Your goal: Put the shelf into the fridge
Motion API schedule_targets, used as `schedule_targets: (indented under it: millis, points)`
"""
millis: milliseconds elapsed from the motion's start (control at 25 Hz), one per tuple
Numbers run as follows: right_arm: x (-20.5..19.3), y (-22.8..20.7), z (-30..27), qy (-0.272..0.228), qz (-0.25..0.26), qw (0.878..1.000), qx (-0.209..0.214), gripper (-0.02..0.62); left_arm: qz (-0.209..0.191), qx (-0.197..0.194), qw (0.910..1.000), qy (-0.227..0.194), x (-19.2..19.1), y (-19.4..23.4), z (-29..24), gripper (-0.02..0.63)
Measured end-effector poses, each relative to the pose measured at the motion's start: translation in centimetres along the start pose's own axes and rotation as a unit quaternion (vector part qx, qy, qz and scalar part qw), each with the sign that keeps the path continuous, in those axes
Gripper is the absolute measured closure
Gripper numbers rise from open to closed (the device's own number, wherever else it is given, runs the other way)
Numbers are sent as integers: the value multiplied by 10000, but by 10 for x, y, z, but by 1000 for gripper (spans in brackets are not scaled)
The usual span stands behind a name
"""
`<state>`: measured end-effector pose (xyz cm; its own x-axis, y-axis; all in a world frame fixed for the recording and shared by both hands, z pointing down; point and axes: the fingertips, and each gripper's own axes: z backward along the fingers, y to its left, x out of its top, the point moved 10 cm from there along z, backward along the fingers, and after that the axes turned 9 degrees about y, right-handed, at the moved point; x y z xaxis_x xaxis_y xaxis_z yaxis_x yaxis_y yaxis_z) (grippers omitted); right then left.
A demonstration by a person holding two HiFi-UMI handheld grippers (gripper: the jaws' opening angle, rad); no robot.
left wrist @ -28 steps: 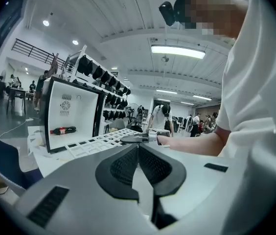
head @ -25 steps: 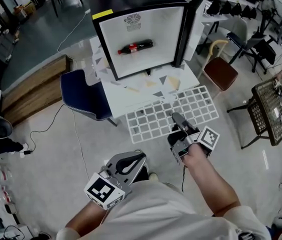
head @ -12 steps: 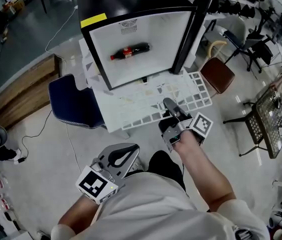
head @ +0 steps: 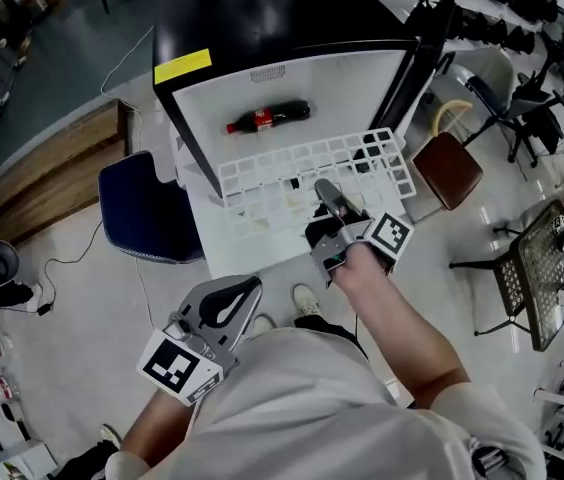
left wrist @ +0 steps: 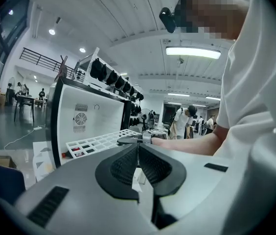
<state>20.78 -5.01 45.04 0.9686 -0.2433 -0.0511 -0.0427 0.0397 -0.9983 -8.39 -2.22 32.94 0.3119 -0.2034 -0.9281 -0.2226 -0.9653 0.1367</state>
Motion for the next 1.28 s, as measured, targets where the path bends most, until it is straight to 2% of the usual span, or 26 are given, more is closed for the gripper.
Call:
schedule_targets:
  millis: [520,760,1280]
  points:
    - [17,-10,-41,318,-202,9993,64,568,205,332,9991,145,9,18,-27,583]
    - [22,-16,-53,272,-232,9994,38,568,234,411,9988,157,9,32,-30,583]
    - [25,-11,-64,168,-233,9996,-5,568,219,334,9990,175,19,50,-35,583]
